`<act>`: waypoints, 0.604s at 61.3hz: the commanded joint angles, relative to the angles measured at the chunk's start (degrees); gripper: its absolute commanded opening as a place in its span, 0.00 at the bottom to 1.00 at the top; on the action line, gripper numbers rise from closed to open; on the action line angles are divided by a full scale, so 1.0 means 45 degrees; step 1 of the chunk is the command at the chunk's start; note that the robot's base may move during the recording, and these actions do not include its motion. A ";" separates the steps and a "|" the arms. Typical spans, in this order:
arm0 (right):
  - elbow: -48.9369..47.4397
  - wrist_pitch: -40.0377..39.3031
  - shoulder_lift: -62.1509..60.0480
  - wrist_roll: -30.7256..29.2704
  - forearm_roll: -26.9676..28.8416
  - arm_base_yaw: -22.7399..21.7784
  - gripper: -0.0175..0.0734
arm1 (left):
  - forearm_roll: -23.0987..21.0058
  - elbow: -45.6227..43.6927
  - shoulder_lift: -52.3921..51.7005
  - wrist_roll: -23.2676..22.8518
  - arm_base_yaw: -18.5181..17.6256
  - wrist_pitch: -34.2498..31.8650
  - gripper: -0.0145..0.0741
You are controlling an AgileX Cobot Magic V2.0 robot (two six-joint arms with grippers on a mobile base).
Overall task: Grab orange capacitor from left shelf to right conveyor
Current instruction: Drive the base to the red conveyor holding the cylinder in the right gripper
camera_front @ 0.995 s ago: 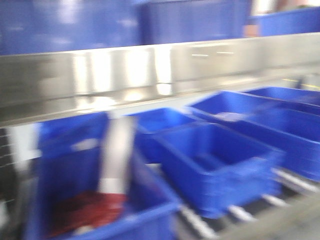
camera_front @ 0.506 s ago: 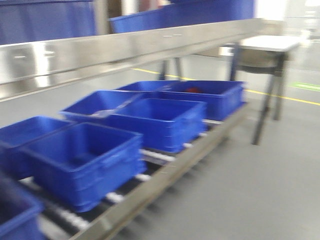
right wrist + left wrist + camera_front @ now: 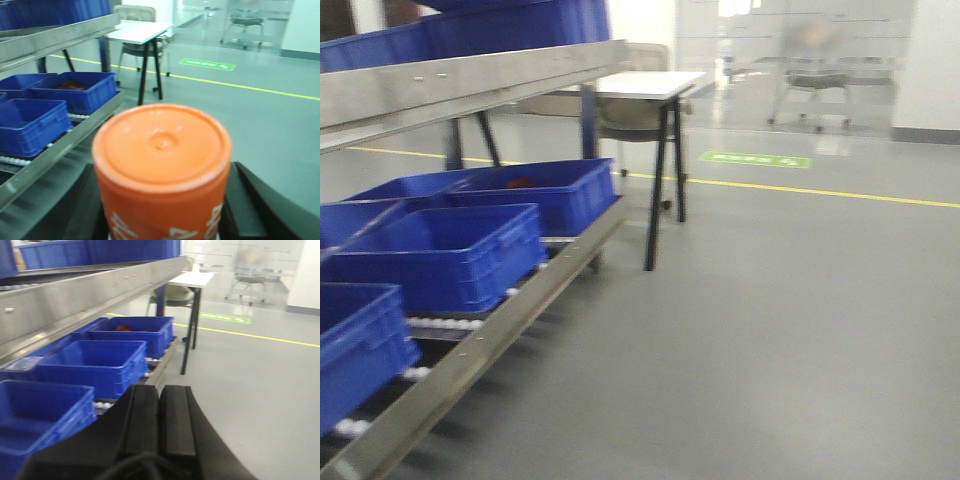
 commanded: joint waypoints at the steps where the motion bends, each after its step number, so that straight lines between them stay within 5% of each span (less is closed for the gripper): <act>1: -0.0356 -0.1110 0.0165 -0.0038 -0.0198 0.0019 0.23 | -0.0023 -0.0049 -0.0162 0.0000 -0.0074 -0.1087 0.02; 37: -0.0356 -0.1110 0.0165 -0.0038 -0.0198 0.0019 0.23 | -0.0023 -0.0049 -0.0162 0.0000 -0.0074 -0.1087 0.02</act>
